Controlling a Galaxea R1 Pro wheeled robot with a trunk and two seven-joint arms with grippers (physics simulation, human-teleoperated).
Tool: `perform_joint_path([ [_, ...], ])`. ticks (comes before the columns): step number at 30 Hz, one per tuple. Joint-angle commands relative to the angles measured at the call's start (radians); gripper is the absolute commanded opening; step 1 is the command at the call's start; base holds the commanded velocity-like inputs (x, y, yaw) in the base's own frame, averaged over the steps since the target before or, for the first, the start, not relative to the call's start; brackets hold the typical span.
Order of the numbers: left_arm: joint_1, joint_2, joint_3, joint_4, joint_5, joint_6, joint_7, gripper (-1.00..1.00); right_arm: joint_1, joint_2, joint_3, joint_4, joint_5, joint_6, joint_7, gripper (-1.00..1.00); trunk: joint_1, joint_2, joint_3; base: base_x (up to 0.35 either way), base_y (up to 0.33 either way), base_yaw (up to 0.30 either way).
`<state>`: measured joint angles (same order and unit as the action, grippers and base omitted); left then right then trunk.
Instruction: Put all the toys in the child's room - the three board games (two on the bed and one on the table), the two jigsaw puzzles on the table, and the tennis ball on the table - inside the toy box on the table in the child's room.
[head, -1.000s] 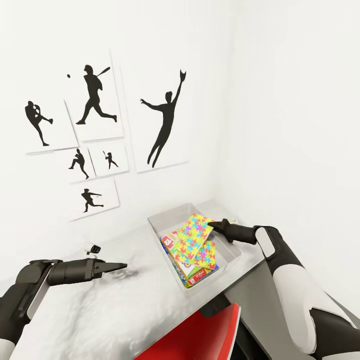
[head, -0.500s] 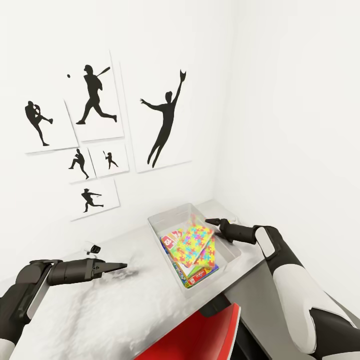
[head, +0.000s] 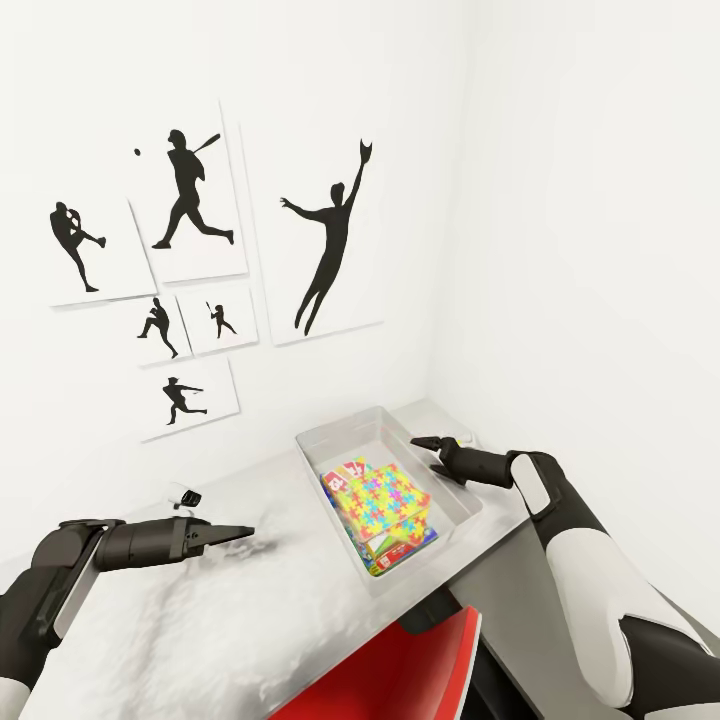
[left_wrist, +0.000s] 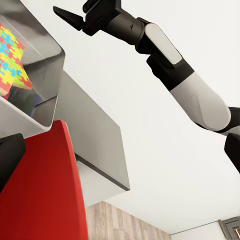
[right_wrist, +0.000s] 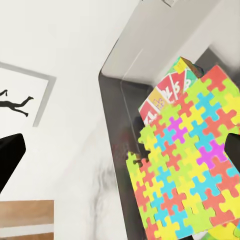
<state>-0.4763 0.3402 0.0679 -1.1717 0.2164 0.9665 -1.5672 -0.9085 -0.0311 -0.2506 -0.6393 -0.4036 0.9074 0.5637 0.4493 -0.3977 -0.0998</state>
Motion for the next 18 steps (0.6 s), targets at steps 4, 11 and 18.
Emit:
perform_joint_path([
  [4, -0.001, 0.000, 0.000, 0.000, 0.000, 0.011, -0.004, 1.00, 0.000, -0.001, -0.003, -0.002, 0.003, 0.005, 0.005, 1.00, 0.001, -0.002, -0.002, 0.000, 0.000, 0.000],
  [11, -0.001, 0.000, 0.000, 0.000, 0.000, 0.011, -0.004, 1.00, 0.003, -0.011, -0.003, -0.003, -0.001, 0.005, 0.005, 1.00, 0.001, -0.002, -0.002, 0.000, 0.000, 0.000],
  [18, -0.001, 0.000, 0.000, 0.000, 0.000, 0.011, -0.004, 1.00, 0.005, -0.016, -0.009, -0.007, -0.005, 0.002, 0.016, 1.00, 0.001, -0.002, -0.002, 0.000, 0.000, 0.000],
])
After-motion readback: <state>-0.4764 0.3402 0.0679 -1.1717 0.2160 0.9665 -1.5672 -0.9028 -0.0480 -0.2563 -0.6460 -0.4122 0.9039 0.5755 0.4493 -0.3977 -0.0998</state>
